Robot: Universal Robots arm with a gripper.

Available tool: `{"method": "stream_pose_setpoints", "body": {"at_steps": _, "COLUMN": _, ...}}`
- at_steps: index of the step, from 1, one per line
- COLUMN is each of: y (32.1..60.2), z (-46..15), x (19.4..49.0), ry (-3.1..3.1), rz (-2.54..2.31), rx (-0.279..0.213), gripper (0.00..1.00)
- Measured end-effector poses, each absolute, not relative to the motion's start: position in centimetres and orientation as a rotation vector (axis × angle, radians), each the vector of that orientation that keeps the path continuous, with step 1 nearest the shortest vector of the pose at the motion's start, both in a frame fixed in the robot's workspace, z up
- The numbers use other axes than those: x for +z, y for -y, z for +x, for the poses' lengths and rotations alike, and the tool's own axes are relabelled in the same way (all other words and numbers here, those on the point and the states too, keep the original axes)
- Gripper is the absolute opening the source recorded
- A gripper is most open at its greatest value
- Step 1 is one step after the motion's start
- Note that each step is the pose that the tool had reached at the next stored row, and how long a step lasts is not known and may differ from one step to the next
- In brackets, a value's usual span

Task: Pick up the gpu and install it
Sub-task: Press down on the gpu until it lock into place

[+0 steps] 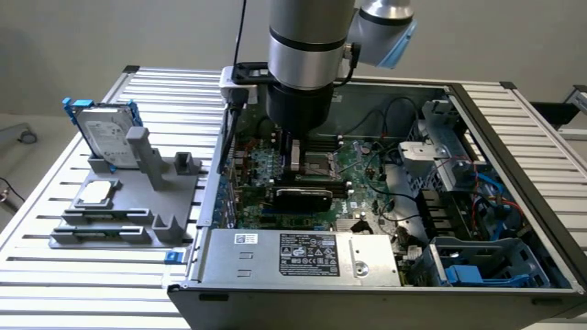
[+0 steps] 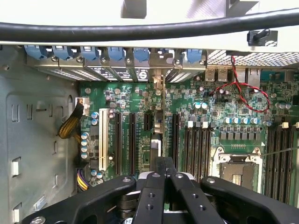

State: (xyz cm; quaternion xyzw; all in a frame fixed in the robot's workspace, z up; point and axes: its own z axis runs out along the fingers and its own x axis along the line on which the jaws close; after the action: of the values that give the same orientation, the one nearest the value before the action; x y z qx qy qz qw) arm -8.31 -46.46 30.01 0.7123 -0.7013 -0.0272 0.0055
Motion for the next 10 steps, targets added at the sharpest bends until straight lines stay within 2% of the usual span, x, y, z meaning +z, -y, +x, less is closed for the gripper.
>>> {"method": "stream_pose_setpoints", "body": {"at_steps": 10, "y": 46.4, "z": -8.34, "x": 29.69, "ry": 2.195, "rz": 2.23, "rx": -0.085, "gripper": 0.11}}
